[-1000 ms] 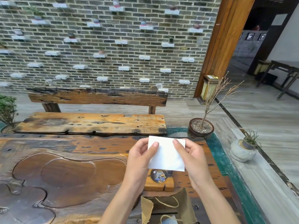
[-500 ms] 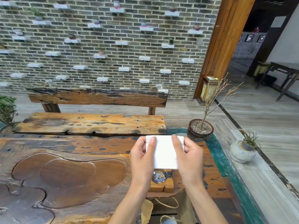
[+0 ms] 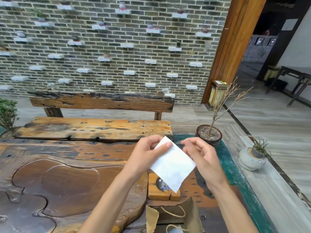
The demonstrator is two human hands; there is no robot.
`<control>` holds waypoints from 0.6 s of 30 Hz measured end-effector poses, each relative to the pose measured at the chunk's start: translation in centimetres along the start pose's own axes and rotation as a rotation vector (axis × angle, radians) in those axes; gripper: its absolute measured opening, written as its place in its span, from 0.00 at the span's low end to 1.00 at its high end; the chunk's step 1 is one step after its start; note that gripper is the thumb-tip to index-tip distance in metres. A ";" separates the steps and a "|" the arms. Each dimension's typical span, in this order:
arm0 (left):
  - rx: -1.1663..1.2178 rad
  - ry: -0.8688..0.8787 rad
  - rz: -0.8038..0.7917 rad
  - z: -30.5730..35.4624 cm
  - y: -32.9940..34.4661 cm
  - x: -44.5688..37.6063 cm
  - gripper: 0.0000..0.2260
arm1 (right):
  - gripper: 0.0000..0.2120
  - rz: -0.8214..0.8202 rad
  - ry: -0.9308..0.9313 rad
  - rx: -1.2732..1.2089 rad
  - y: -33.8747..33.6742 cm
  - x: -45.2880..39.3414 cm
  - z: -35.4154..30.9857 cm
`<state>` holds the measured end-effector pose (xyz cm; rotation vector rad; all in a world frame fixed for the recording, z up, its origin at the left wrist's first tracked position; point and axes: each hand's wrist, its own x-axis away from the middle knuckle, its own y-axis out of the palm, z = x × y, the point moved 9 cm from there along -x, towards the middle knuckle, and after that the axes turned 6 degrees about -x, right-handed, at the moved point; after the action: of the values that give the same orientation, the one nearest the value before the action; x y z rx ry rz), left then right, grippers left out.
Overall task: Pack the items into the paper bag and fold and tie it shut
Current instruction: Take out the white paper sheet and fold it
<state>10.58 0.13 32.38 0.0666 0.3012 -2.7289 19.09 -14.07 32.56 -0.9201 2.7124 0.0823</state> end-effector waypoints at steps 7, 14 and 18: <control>0.080 -0.039 -0.099 0.3 0.3 -0.9 0.09 | 0.07 -0.157 0.081 -0.016 1.8 0.6 0.4; 0.514 -0.136 0.201 -4.0 1.7 1.1 0.15 | 0.04 0.122 0.045 -0.098 1.9 1.7 1.6; 0.440 -0.078 0.370 -4.3 2.0 1.4 0.09 | 0.11 0.169 0.067 -0.147 3.0 1.9 2.6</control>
<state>10.06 -1.20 27.63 0.1218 -0.3092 -2.3716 16.46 -12.47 29.42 -0.7414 2.8733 0.2934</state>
